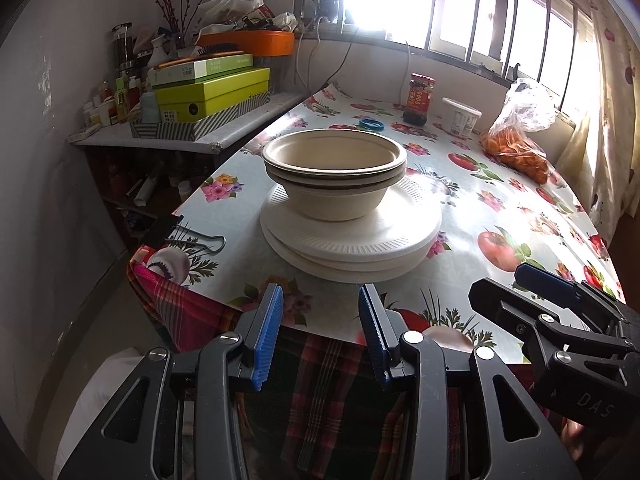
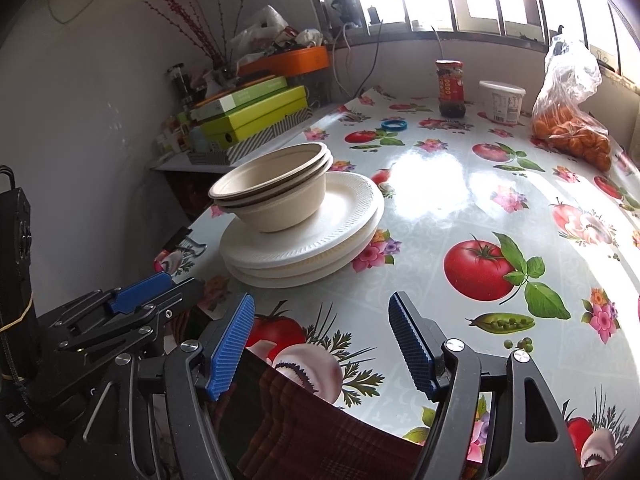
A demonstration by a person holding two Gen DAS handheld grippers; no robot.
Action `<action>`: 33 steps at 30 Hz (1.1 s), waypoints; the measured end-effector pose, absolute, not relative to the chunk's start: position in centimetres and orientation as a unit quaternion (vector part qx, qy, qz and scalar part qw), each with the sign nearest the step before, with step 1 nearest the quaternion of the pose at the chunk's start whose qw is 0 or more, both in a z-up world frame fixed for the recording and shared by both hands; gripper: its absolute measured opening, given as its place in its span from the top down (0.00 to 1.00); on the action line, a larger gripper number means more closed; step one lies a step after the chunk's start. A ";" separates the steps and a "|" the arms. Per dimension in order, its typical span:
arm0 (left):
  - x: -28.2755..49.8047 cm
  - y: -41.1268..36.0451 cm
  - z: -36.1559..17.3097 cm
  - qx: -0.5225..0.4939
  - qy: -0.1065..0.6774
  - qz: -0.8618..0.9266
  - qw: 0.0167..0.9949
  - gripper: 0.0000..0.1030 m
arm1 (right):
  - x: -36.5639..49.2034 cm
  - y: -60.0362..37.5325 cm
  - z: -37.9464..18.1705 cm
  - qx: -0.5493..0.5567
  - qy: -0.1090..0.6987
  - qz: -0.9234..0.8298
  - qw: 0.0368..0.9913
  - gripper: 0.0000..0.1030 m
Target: Organize plates and bowls
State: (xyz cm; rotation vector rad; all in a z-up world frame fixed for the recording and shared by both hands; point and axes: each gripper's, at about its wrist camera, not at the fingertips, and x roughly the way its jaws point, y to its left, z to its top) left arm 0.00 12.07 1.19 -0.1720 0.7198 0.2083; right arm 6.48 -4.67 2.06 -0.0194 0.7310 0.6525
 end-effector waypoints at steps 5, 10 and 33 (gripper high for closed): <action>-0.4 11.4 0.8 -0.078 0.351 0.097 0.928 0.60 | 5.6 -4.6 1.8 -0.021 0.344 0.306 0.887 0.30; -0.7 10.9 1.0 -0.056 0.345 0.117 0.930 0.60 | 5.3 -4.7 1.7 -0.021 0.344 0.298 0.890 0.29; -1.1 11.2 0.9 -0.059 0.340 0.128 0.930 0.60 | 5.0 -4.8 1.6 -0.017 0.345 0.296 0.891 0.27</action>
